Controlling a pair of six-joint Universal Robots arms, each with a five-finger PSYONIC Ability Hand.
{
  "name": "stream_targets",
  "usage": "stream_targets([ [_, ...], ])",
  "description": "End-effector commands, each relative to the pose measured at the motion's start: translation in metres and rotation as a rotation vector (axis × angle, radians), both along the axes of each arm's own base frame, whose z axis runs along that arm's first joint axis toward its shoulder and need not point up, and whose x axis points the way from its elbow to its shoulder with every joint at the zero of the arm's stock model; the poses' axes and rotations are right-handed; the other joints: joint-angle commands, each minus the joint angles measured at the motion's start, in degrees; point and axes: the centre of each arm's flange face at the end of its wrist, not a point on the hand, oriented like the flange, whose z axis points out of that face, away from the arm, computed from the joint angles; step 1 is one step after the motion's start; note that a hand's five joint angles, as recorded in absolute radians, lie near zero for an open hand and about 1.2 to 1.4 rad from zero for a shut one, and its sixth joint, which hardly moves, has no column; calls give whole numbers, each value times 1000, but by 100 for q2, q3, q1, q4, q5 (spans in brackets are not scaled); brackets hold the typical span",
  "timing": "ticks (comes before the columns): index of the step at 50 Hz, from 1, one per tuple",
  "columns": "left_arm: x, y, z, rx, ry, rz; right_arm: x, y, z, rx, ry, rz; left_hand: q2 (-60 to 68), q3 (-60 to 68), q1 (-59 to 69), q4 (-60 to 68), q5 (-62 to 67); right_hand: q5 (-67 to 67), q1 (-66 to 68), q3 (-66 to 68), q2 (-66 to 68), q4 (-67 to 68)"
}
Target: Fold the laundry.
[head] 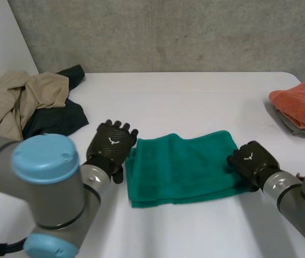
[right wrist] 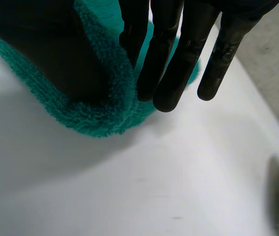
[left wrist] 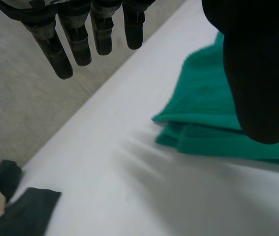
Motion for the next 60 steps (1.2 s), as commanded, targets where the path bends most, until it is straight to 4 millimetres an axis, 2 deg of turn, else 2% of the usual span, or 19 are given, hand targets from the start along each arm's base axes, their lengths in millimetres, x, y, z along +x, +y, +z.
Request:
stream_targets([
  [1,23,8,43,-88,68,41,25,-2,46,-237,112,75,-157,-192,-103,-157,-273,1423,2725,1221,1290,4916],
  [3,34,5,54,-116,84,74,46,10,55,-297,119,153,-157,-192,-103,-157,-273,1423,2725,1221,1290,4916],
  [4,37,4,57,-124,89,82,67,24,63,-355,121,241,-157,-192,-103,-157,-273,1423,2725,1221,1290,4916],
  [7,44,2,64,-143,102,107,96,46,69,-431,112,368,-157,-192,-103,-157,-273,1423,2725,1221,1290,4916],
  [8,45,1,65,-147,104,110,115,63,67,-471,107,464,-157,-192,-103,-157,-273,1423,2725,1221,1290,4916],
  [11,48,-1,65,-147,103,122,145,101,49,-489,91,675,-157,-192,-103,-157,-273,1423,2725,1221,1290,4916],
  [15,50,-5,65,-152,107,135,160,132,20,-443,82,843,-157,-192,-103,-157,-273,1423,2725,1221,1290,4916],
  [17,49,-7,64,-152,107,135,161,130,15,-420,80,840,-157,-192,-103,-157,-273,1423,2725,1221,1290,4916],
  [18,48,-8,66,-159,112,133,160,129,13,-408,76,834,-157,-192,-103,-157,-273,97,1398,-106,-36,3590],
  [19,47,-9,67,-163,115,131,159,127,12,-382,61,811,-157,-192,-103,-157,-273,-3547,-2245,-3749,-3680,-54],
  [20,47,-10,67,-165,115,133,159,127,14,-369,44,798,-157,-192,-103,-157,-273,-5577,-4275,-5779,-5710,-2084],
  [22,43,-15,68,-173,129,129,159,126,19,-331,-5,761,-157,-192,-103,-157,-273,-5577,-4275,-5779,-5710,-2084],
  [25,35,-20,67,-176,154,119,149,108,50,-255,-179,617,-157,-192,-103,-157,-273,-5577,-4275,-5779,-5710,-2084],
  [30,12,-18,73,-153,266,65,110,62,104,-63,-599,318,-136,-170,-82,-136,-252,-5577,-4275,-5779,-5710,-2084],
  [34,-13,-8,66,-92,326,-15,89,48,117,98,-767,183,-102,-136,-48,-102,-218,-5577,-4275,-5779,-5710,-2084],
  [37,-30,-1,58,-45,343,-76,77,35,113,160,-756,105,-69,-103,-14,-68,-184,-5577,-4275,-5779,-5710,-2084],
  [41,-39,-1,31,54,274,-77,76,20,86,271,-668,36,-35,-69,20,-34,-150,-5577,-4275,-5779,-5710,-2084],
  [54,-26,1,-37,303,45,8,89,-10,7,414,-404,11,-18,-52,36,-18,-134,-5577,-4275,-5779,-5710,-2084],
  [60,-22,-1,-41,320,25,25,94,-9,2,400,-356,39,-18,-52,37,-17,-133,-5577,-4275,-5779,-5710,-2084],
])
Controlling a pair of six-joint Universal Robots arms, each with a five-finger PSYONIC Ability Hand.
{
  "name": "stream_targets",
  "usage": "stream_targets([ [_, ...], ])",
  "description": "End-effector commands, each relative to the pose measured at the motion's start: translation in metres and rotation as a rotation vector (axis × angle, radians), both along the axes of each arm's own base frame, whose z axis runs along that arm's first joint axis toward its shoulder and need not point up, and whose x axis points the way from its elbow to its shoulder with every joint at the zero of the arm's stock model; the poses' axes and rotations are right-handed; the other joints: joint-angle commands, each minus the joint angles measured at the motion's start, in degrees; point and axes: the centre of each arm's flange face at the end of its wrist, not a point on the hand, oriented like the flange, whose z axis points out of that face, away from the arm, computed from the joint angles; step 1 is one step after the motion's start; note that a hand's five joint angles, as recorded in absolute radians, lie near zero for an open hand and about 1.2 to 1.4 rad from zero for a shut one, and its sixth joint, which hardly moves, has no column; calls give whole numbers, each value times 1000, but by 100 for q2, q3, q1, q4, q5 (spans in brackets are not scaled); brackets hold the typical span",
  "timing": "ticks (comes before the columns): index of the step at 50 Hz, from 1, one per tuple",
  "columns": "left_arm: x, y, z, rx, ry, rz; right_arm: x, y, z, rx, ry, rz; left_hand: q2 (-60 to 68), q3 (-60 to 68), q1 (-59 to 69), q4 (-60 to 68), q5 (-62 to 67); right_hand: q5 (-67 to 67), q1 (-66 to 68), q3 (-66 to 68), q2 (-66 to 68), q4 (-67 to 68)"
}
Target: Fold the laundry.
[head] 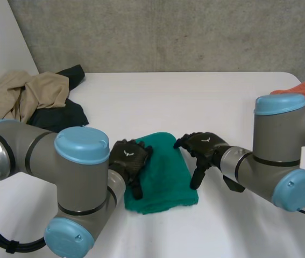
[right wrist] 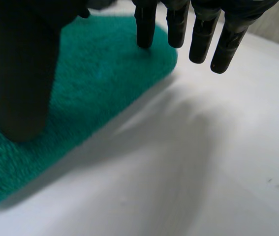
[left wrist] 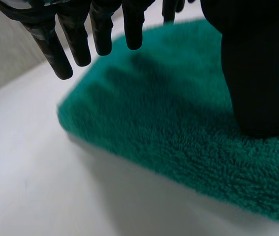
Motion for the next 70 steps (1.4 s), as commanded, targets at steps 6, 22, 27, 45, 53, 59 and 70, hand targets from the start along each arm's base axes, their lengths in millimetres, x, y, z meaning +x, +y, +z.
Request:
stream_targets([
  [6,2,-7,13,-22,4,5,9,3,34,-141,6,41,-18,-52,37,-17,-133,-138,95,25,-24,-99],
  [22,19,-5,162,-264,288,-228,-16,46,83,-356,-69,-8,66,32,121,67,-50,-348,-115,-185,-234,-309],
  [27,26,2,179,-214,315,-358,-18,71,57,-383,-85,22,66,32,121,67,-50,-348,-115,-185,-234,-309],
  [45,25,11,180,-160,323,-454,22,118,-22,-534,55,213,-18,-52,36,-18,-134,-348,-115,-185,-234,-309],
  [53,25,10,176,-151,319,-452,30,108,-33,-551,77,221,-18,-52,36,-18,-134,-348,-115,-185,-234,-309],
  [59,25,10,175,-147,318,-451,37,102,-39,-548,74,232,-18,-52,36,-18,-134,-348,-115,-185,-234,-309],
  [70,26,10,172,-137,314,-450,46,90,-43,-556,63,229,-18,-52,36,-18,-134,114,347,277,228,153],
])
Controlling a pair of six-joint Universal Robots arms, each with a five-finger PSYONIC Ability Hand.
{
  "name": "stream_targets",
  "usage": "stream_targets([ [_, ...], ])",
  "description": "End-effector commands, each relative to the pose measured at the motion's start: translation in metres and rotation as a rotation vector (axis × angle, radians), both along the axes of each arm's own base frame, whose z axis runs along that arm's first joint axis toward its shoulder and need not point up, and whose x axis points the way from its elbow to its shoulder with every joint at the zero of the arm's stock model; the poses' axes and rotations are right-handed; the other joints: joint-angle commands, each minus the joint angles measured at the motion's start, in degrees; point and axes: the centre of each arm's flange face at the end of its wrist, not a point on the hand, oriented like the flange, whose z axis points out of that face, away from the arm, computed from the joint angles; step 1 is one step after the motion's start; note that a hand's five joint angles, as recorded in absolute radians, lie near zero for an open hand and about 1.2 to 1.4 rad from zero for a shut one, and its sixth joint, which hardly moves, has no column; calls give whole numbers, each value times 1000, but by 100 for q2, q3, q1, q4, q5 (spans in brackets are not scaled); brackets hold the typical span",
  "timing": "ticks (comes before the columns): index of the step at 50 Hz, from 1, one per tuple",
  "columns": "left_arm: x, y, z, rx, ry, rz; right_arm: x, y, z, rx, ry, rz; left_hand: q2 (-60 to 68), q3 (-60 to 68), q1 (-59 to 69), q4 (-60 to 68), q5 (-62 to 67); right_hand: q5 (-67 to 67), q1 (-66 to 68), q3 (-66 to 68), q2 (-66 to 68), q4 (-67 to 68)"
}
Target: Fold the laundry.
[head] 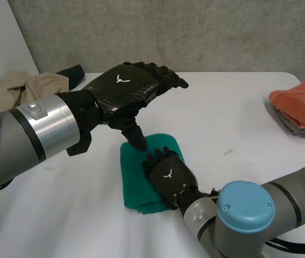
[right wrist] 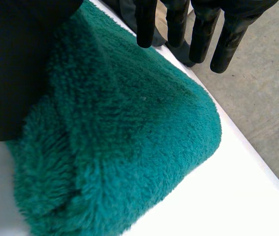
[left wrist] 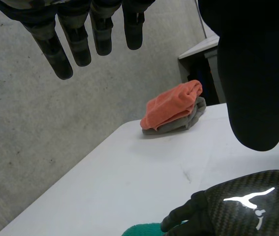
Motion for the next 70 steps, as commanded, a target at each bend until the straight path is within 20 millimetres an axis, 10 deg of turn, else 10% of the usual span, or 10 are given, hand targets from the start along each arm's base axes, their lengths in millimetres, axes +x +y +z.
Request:
stream_targets([
  [1,1,0,-3,7,-6,0,8,-9,-1,-8,-16,2,-18,-52,36,-18,-134,208,422,344,295,220],
  [30,4,-2,-12,35,-20,11,39,-48,-1,-1,-53,82,32,-2,86,33,-83,6679,6893,6815,6766,6691],
  [52,10,-6,-11,31,-17,34,-91,-188,49,-92,-117,-102,49,15,103,50,-66,6679,6893,6815,6766,6691],
  [64,9,-6,-5,6,2,35,-136,-274,149,-466,-280,-141,66,32,120,67,-50,6679,6893,6815,6766,6691],
  [70,10,-5,2,-18,14,34,-198,-315,194,-545,-410,-194,66,32,120,67,-50,6679,6893,6815,6766,6691],
])
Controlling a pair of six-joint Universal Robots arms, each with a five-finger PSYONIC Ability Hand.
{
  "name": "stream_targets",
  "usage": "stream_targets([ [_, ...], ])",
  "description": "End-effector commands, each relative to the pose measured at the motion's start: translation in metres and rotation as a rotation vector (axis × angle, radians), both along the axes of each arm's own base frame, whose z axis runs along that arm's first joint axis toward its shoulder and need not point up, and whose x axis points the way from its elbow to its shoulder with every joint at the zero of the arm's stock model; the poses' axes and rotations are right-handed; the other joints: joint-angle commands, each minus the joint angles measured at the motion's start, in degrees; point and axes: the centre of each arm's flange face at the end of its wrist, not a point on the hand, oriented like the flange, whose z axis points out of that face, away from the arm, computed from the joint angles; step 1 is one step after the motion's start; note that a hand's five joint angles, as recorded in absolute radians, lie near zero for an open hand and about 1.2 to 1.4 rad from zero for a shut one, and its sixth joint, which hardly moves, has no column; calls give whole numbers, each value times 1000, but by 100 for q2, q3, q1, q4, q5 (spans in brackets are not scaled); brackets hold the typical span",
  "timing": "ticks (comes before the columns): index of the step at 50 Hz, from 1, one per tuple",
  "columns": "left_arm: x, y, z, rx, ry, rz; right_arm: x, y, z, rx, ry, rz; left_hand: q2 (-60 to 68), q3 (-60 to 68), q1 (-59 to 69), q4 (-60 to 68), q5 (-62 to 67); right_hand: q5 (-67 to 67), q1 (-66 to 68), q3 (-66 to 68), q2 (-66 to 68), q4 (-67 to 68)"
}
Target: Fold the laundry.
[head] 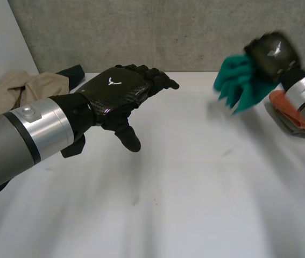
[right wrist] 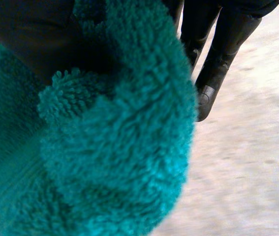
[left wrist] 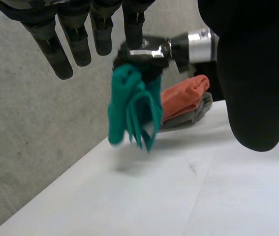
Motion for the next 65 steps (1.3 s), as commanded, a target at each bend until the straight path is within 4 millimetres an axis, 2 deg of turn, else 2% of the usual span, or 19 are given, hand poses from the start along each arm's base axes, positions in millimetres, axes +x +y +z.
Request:
stream_targets([
  [1,1,1,8,-24,12,1,-67,-45,51,-113,-141,-41,67,32,120,67,-50,1608,2726,1327,1316,1190],
  [5,1,2,12,-38,18,1,-99,-62,61,-187,-168,-64,84,48,137,83,-33,1608,2726,1327,1316,1190],
  [8,1,3,13,-39,21,-1,-127,-76,56,-217,-166,-97,67,32,120,67,-50,1608,2726,1327,1316,1190],
  [14,2,1,13,-39,22,6,-160,-90,12,-138,-137,-93,67,32,120,67,-50,1608,2726,1327,1316,1190],
  [15,2,1,13,-39,22,6,-171,-92,-4,-103,-131,-98,67,32,120,67,-50,1608,2726,1327,1316,1190],
  [17,2,1,12,-37,20,7,-179,-93,-20,-67,-128,-101,67,32,120,67,-50,1608,2726,1327,1316,1190],
  [18,2,0,11,-34,19,7,-183,-93,-38,-26,-130,-103,67,32,120,67,-50,1608,2726,1327,1316,1190],
  [22,1,-1,8,-26,15,9,-190,-90,-76,50,-134,-107,84,49,137,83,-33,1608,2726,1327,1316,1190],
  [28,1,-1,3,-11,7,10,-202,-77,-99,110,-126,-103,84,49,137,83,-33,1608,2726,1327,1316,1190],
  [35,2,-1,2,-9,7,10,-208,-62,-97,151,-114,-85,84,49,137,83,-33,1608,2726,1327,1316,1190],
  [39,2,0,4,-13,9,10,-218,-55,-100,184,-127,-110,84,49,137,83,-33,1608,2726,1327,1316,1190],
  [44,2,0,4,-20,6,8,-228,-47,-84,184,-127,-135,84,49,137,83,-33,1608,2726,1327,1316,1190],
  [49,2,1,7,-27,11,7,-235,-42,-83,226,-129,-146,84,49,137,83,-33,1608,2726,1327,1316,1190],
  [51,2,1,7,-27,11,7,-238,-39,-86,238,-110,-163,84,49,137,83,-33,228,1345,-54,-65,-191],
  [52,2,1,8,-28,12,7,-240,-38,-87,241,-101,-172,84,49,137,83,-33,-1197,-80,-1479,-1490,-1616],
  [53,2,1,8,-28,12,7,-241,-35,-87,246,-78,-191,84,49,137,83,-33,-4326,-3208,-4607,-4618,-4744],
  [54,2,1,8,-28,12,7,-241,-34,-88,251,-68,-196,84,49,137,83,-33,-5073,-3955,-5355,-5365,-5492],
  [60,2,1,8,-31,13,5,-248,-21,-76,273,0,-251,84,49,137,83,-33,-5392,-4274,-5673,-5684,-5810],
  [65,2,2,9,-32,14,4,-263,-4,-67,324,44,-324,67,32,120,67,-50,-5392,-4274,-5673,-5684,-5810],
])
